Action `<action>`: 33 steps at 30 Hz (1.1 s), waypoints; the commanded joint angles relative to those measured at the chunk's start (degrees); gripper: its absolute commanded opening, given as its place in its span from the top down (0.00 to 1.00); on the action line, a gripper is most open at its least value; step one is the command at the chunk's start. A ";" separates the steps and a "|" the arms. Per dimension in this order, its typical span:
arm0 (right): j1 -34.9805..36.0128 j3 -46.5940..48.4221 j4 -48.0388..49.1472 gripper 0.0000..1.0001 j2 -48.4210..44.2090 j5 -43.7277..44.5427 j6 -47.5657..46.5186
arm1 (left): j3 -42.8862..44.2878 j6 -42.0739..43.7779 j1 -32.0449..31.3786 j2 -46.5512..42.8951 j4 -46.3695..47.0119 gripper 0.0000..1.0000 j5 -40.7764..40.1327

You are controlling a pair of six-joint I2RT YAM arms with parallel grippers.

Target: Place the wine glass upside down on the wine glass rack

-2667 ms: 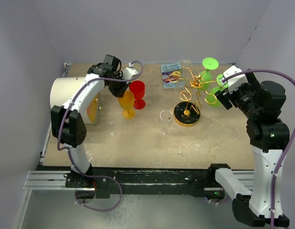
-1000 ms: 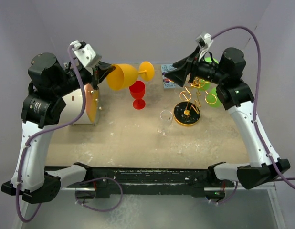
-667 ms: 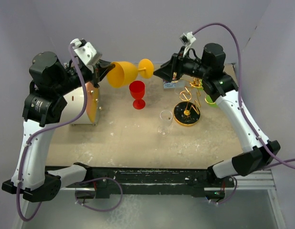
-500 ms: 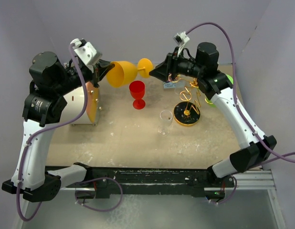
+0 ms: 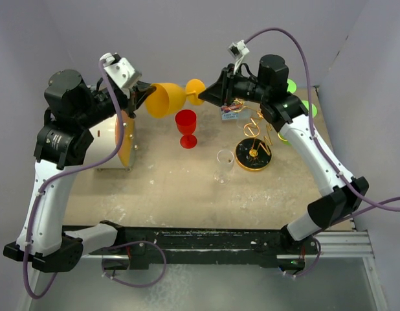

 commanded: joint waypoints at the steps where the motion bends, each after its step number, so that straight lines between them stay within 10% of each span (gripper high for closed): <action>1: 0.67 2.44 2.13 0.72 0.18 1.40 2.12 | -0.51 0.52 -0.11 -0.35 3.65 1.00 -0.60; 11: 0.85 2.98 1.88 1.00 0.90 1.78 4.06 | -2.13 1.53 -0.17 -0.75 3.62 1.00 -0.61; 24: 0.63 4.85 -5.92 1.00 -5.75 15.23 -9.50 | -8.99 7.36 0.48 -8.23 0.33 0.30 -6.16; 33: 0.59 7.31 -11.49 1.00 -9.11 32.44 -27.94 | -10.50 8.52 3.44 -13.18 -1.80 0.01 -16.38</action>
